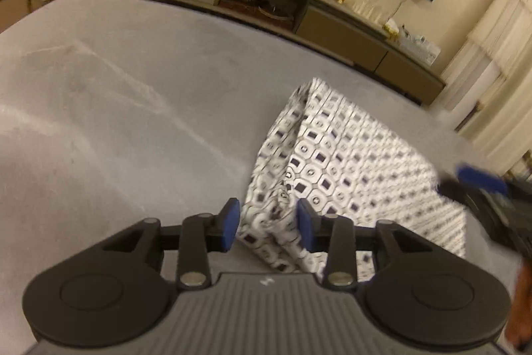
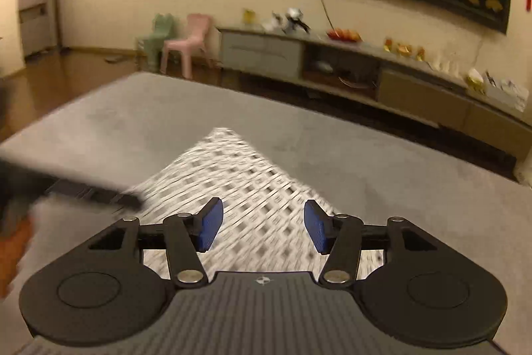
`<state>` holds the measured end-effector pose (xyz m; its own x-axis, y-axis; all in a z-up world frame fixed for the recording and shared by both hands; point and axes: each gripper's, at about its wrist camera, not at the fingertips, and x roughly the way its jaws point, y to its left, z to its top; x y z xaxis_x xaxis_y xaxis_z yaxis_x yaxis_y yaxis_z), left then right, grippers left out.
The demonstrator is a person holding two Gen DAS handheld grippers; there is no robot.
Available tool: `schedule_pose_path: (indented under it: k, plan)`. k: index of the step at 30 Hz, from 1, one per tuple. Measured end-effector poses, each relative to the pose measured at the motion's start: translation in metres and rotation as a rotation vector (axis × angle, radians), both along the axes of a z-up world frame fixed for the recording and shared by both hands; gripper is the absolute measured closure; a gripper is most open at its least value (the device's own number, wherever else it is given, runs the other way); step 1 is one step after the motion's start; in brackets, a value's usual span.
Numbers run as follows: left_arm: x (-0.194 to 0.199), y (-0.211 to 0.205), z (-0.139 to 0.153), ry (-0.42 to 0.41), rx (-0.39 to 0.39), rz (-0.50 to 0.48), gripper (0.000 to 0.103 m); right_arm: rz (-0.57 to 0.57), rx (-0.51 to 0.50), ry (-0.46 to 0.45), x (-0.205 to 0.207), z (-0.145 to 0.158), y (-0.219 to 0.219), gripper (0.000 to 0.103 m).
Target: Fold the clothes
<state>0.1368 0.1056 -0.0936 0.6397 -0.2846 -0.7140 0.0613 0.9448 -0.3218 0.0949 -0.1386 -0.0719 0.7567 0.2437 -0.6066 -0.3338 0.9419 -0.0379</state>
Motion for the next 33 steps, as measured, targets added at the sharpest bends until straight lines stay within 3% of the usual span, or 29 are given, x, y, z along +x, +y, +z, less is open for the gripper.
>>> schedule_pose_path:
  k: [3, 6, 10, 14, 16, 19, 22, 23, 25, 27, 28, 30, 33]
  plan:
    - [0.001, 0.006, -0.001, 0.005, -0.045, 0.001, 0.065, -0.022, -0.046, 0.118, 0.047, -0.034, 0.003, 0.046]
    - [0.000, 0.004, -0.001, 0.026, -0.079, -0.004, 0.068, -0.016, -0.038, 0.114, 0.045, -0.035, -0.009, 0.048]
    - [-0.007, -0.008, -0.001, 0.061, -0.108, -0.022, 0.068, -0.030, 0.050, 0.035, -0.023, 0.001, -0.041, 0.048]
    - [-0.018, -0.030, -0.001, 0.061, -0.087, -0.054, 0.068, -0.021, 0.091, 0.103, -0.086, -0.006, -0.064, 0.048]
    - [-0.021, -0.041, -0.001, 0.050, -0.060, -0.080, 0.066, -0.074, 0.036, 0.158, -0.083, -0.029, -0.074, 0.049]
    - [-0.022, -0.049, 0.000, 0.024, -0.011, -0.097, 0.060, -0.142, 0.030, 0.147, -0.058, -0.036, -0.087, 0.050]
    - [-0.032, -0.048, 0.006, 0.005, 0.028, -0.095, 0.042, -0.167, 0.129, 0.158, -0.063, -0.018, -0.091, 0.045]
    - [-0.038, -0.049, 0.009, -0.012, 0.048, -0.104, 0.038, -0.168, 0.147, 0.151, -0.068, -0.013, -0.090, 0.040]
    - [-0.049, -0.052, 0.016, -0.046, 0.091, -0.123, 0.032, -0.176, 0.134, 0.112, -0.084, -0.004, -0.089, 0.010]
    - [-0.061, -0.057, 0.022, -0.080, 0.137, -0.140, 0.020, -0.191, 0.131, 0.086, -0.101, 0.001, -0.092, 0.001]
    - [-0.066, -0.059, 0.025, -0.100, 0.156, -0.146, 0.017, -0.206, 0.126, 0.084, -0.110, -0.001, -0.094, 0.001]
    - [-0.076, -0.063, 0.031, -0.146, 0.189, -0.156, 0.000, -0.254, 0.105, 0.082, -0.126, -0.009, -0.099, 0.001]
    - [-0.088, -0.072, 0.040, -0.219, 0.218, -0.181, 0.000, -0.316, 0.105, 0.081, -0.137, -0.021, -0.103, 0.001]
